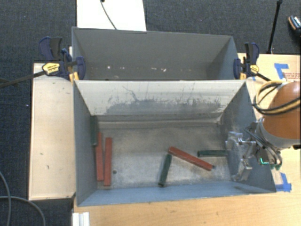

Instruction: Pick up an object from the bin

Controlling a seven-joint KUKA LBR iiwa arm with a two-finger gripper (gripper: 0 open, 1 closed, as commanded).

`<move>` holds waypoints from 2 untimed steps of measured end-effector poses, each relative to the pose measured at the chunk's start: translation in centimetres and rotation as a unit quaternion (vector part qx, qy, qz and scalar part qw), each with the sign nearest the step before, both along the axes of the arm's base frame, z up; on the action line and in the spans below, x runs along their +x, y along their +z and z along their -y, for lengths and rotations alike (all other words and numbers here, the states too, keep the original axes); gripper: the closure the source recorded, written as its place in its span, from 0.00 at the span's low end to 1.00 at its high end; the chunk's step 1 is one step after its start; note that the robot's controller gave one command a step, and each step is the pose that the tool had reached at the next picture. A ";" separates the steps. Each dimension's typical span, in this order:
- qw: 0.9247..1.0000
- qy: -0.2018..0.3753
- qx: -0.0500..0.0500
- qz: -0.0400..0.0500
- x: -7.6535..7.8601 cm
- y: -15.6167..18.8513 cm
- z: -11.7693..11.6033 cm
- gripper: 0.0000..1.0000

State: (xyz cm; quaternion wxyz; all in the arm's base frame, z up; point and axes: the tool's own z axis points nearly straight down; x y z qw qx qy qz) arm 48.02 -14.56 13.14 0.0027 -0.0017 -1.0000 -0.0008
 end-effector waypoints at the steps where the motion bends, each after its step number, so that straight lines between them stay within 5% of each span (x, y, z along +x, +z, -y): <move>1: 1.000 0.003 -0.001 0.004 0.2 0.4 0.0 1.00; 2: 1.000 -0.022 -0.001 0.006 2.0 1.7 -2.3 1.00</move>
Offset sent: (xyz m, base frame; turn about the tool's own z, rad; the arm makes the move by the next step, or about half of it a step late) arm 0.0000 0.0000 0.0000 0.0000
